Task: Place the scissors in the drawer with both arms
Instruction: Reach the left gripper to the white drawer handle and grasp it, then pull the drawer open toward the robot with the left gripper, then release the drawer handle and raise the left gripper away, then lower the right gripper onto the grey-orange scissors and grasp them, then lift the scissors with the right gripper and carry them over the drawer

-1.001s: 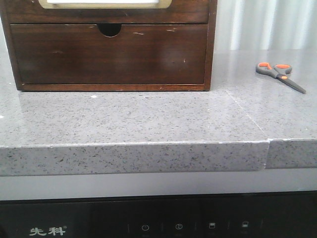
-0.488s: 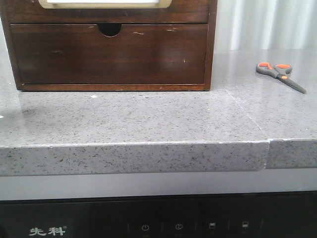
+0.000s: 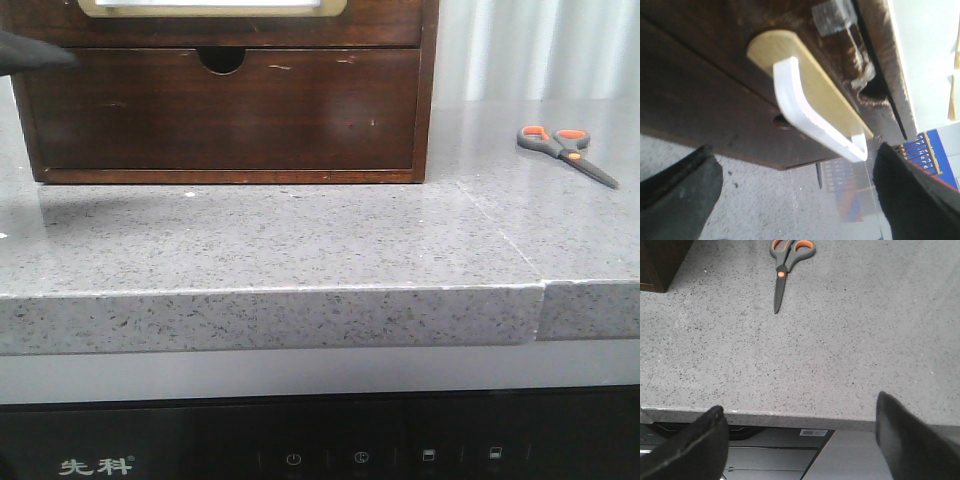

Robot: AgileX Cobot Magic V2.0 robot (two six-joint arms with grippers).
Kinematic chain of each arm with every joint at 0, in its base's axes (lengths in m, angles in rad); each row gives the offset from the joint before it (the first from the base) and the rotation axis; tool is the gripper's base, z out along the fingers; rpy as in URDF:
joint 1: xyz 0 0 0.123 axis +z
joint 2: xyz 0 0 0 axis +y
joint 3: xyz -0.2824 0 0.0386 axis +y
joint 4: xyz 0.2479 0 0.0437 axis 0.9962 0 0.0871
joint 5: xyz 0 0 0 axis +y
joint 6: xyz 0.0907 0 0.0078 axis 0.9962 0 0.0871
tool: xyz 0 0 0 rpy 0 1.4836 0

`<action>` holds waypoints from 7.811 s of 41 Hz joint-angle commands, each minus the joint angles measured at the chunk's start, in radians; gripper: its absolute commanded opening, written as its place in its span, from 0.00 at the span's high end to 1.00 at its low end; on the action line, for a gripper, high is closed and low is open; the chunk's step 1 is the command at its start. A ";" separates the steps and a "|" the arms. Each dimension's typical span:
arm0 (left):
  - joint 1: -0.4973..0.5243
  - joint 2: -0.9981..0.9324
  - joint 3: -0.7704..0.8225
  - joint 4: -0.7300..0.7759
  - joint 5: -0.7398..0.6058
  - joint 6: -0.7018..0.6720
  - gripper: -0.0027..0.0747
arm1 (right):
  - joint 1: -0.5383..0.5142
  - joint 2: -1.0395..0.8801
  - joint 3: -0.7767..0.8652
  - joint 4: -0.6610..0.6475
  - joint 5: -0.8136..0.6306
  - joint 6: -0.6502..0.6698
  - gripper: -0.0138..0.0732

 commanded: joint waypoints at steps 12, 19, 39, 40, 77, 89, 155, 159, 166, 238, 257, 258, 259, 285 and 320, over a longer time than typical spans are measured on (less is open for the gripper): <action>-0.009 0.123 -0.187 -0.086 0.105 0.002 0.22 | 0.004 0.014 -0.033 -0.016 -0.066 -0.010 0.13; -0.009 0.147 -0.205 -0.086 0.121 0.002 0.40 | 0.004 0.014 -0.033 -0.016 -0.065 -0.010 0.13; -0.009 0.161 -0.205 -0.086 0.173 0.002 0.82 | 0.004 0.014 -0.033 -0.016 -0.052 -0.010 0.13; -0.009 0.161 -0.205 -0.086 0.183 0.002 0.83 | 0.004 0.014 -0.033 -0.016 -0.052 -0.010 0.13; -0.009 -0.311 0.293 -0.086 0.323 0.056 0.83 | 0.004 0.014 -0.033 -0.016 -0.048 -0.010 0.13; -0.009 -0.387 0.334 -0.086 0.310 0.056 0.83 | 0.004 0.014 -0.033 -0.016 -0.049 -0.010 0.13; -0.009 -0.699 0.074 0.683 0.299 -0.344 0.30 | 0.004 0.014 -0.033 -0.016 -0.051 -0.010 0.13; -0.009 -0.699 -0.068 0.895 0.291 -0.428 0.30 | 0.004 0.014 -0.033 -0.016 -0.051 -0.010 0.13; -0.009 -0.699 -0.222 1.140 0.256 -0.505 0.30 | 0.004 0.014 -0.033 -0.016 -0.051 -0.010 0.13; -0.661 -0.699 -0.255 1.773 0.095 -0.851 0.30 | -0.034 1.015 -0.732 0.069 0.121 -0.010 0.20; -0.661 -0.699 -0.255 1.773 0.095 -0.851 0.30 | -0.049 1.345 -1.081 0.165 0.265 -0.105 0.34; -0.661 -0.699 -0.255 1.773 0.095 -0.851 0.30 | -0.049 1.357 -1.100 0.171 0.271 -0.105 0.34; -0.661 -0.699 -0.255 1.773 0.095 -0.851 0.30 | -0.049 1.369 -1.114 0.176 0.273 -0.106 0.34; -0.661 -0.699 -0.255 1.773 0.095 -0.851 0.30 | -0.047 1.554 -1.302 0.188 0.311 -0.106 0.34; -0.661 -0.699 -0.255 1.773 0.095 -0.851 0.30 | -0.047 1.492 -1.309 0.188 0.368 -0.106 0.75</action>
